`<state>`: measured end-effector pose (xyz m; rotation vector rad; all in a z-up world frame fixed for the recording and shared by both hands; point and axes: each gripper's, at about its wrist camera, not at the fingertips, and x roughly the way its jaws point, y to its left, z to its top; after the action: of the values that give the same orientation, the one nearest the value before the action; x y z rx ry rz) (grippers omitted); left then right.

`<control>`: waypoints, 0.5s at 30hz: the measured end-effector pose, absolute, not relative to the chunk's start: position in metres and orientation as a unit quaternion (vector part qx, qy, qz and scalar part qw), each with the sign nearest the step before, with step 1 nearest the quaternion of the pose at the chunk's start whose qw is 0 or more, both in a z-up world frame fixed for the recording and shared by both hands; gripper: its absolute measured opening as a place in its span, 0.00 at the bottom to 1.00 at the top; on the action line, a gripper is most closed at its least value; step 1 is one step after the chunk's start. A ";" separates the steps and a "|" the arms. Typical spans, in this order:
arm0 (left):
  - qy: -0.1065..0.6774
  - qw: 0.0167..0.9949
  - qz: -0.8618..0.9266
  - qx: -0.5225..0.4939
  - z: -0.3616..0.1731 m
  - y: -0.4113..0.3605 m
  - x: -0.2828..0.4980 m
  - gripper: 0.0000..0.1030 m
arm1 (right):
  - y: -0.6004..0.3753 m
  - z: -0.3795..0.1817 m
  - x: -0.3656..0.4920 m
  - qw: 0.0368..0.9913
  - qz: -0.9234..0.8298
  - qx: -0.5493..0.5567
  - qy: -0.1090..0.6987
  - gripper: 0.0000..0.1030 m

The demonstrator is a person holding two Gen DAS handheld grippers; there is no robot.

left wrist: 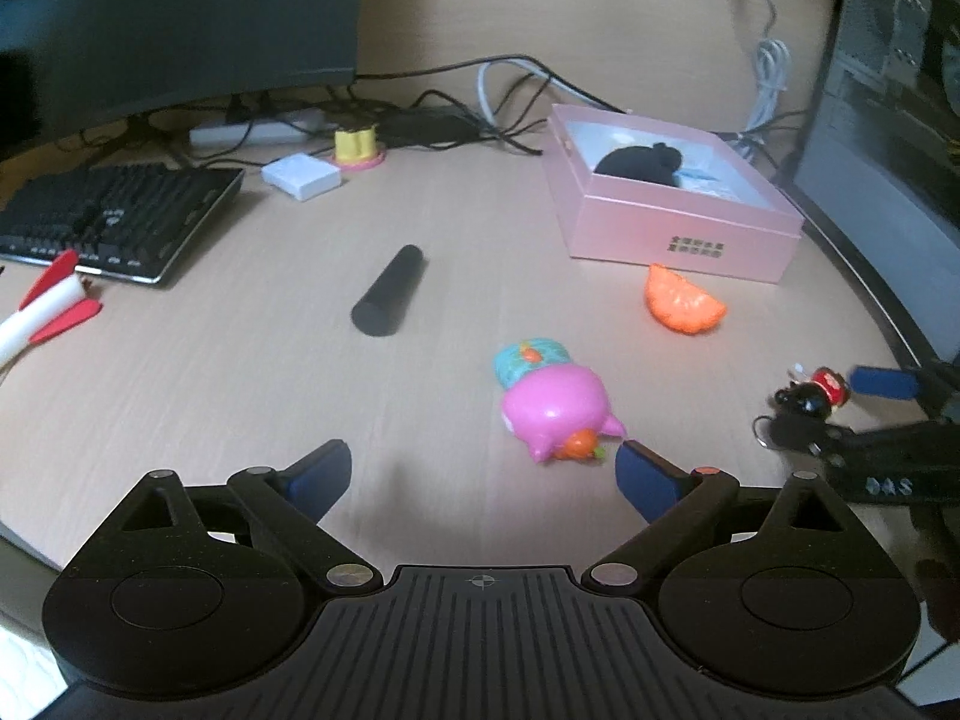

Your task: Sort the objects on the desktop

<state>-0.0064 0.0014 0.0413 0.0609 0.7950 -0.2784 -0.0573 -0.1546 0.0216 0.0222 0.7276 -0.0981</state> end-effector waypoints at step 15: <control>0.409 0.883 -0.222 0.060 0.029 -0.054 0.008 0.95 | -0.152 0.039 -0.081 0.938 -0.061 0.010 0.342 0.64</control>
<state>0.0076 -0.0538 0.0291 0.1251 0.8509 -0.4622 -0.0807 -0.1524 0.0390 0.0210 0.6983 -0.1250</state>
